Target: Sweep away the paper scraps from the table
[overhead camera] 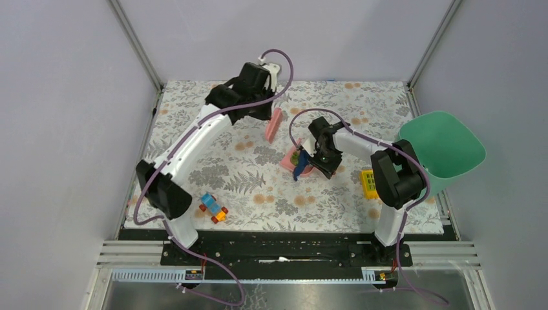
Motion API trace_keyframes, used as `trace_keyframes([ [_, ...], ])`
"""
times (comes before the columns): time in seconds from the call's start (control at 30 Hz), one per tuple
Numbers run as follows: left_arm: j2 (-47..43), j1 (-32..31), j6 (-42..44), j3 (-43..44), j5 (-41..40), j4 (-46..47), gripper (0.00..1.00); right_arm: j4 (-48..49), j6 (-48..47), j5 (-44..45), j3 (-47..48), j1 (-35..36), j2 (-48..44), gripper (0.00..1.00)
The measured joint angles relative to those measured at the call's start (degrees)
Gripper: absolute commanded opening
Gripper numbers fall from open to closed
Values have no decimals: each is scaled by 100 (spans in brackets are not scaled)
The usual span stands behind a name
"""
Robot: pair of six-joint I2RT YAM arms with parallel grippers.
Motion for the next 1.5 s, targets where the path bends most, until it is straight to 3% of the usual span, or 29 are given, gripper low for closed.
trace_keyframes([
  [0.17,-612,9,223,-289,-1209,208,0,66,28,-236,-46,0,-70,0],
  [0.4,-699,111,793,-1316,-3123,516,0,81,66,-444,-46,9,-83,0],
  [0.63,-11,1228,992,-1368,-3989,741,0,63,85,-549,-39,31,-107,0],
  [0.87,1725,2284,1069,-310,-4172,885,0,-136,83,-518,138,153,-105,0],
  [1.07,2096,2780,1147,-291,-4041,813,0,-232,33,-472,164,334,-105,0],
  [1.5,2304,2505,1217,184,-2455,708,0,-413,-101,-179,588,649,236,0],
])
